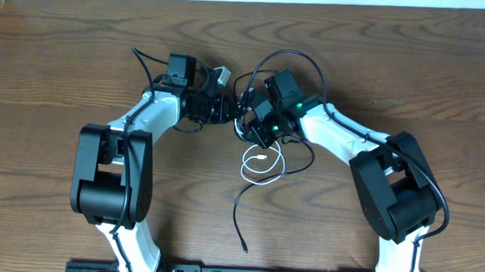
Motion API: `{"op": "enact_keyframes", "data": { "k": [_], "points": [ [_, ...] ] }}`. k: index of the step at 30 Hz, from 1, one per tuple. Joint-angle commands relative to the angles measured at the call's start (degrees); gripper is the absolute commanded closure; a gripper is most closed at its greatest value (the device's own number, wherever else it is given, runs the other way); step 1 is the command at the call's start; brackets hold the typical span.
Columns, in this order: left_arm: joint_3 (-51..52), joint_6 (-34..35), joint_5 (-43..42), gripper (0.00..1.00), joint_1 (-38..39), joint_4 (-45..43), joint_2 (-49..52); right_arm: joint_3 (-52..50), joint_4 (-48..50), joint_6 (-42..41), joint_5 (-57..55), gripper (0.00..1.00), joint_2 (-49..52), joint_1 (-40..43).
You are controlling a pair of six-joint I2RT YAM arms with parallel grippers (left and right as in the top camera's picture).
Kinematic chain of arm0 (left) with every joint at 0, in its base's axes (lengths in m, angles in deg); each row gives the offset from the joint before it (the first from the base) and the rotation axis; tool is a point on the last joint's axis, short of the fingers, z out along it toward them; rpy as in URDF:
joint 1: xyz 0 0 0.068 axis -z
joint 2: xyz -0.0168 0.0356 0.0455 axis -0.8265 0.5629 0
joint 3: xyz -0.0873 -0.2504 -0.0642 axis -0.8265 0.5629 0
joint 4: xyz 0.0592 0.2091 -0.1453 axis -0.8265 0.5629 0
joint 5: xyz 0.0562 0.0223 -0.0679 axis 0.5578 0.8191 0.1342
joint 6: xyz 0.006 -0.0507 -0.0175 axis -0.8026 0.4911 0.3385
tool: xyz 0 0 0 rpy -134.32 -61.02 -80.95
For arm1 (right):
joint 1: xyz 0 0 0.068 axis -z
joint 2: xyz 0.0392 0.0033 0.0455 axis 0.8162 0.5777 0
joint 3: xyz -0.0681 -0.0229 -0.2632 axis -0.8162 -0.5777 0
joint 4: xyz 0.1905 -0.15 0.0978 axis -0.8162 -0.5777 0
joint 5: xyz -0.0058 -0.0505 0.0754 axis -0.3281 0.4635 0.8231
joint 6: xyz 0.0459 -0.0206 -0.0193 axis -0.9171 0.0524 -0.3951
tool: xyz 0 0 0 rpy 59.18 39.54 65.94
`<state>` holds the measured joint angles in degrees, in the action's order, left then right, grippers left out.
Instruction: Untangle cables
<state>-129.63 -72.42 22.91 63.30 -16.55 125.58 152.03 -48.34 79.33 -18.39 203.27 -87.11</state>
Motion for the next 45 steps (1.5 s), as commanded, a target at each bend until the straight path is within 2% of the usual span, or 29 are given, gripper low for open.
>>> {"op": "enact_keyframes", "data": {
  "k": [1,10,14,17,26,34,45],
  "points": [
    [0.63,-1.16,-2.21,0.92,-0.13,-0.04,-0.72,-0.37,0.07,0.5,-3.39,0.83,0.52,-0.87],
    [0.63,-1.16,-1.01,0.92,-0.13,-0.04,-0.72,-0.37,0.66,-1.79,-3.41,0.99,0.52,-0.92],
    [0.63,-1.14,5.46,0.64,-0.13,0.63,-0.72,-0.37,1.51,-4.66,-3.41,0.99,0.52,-0.85],
    [0.63,-0.55,9.27,0.56,-0.13,1.11,-0.72,-0.37,2.62,-7.34,-3.39,0.99,0.52,-0.79],
    [0.63,1.01,10.56,0.56,-0.13,1.31,-0.72,-0.37,4.48,-15.08,-3.41,0.99,0.52,-0.46],
    [0.63,1.03,10.56,0.56,-0.11,1.55,-0.7,-0.37,5.31,-25.73,-2.12,0.99,0.52,1.44],
    [0.81,4.17,10.05,0.56,0.04,1.6,-0.07,-0.39,5.49,-26.51,4.57,0.99,0.59,3.63]
  ]
}}
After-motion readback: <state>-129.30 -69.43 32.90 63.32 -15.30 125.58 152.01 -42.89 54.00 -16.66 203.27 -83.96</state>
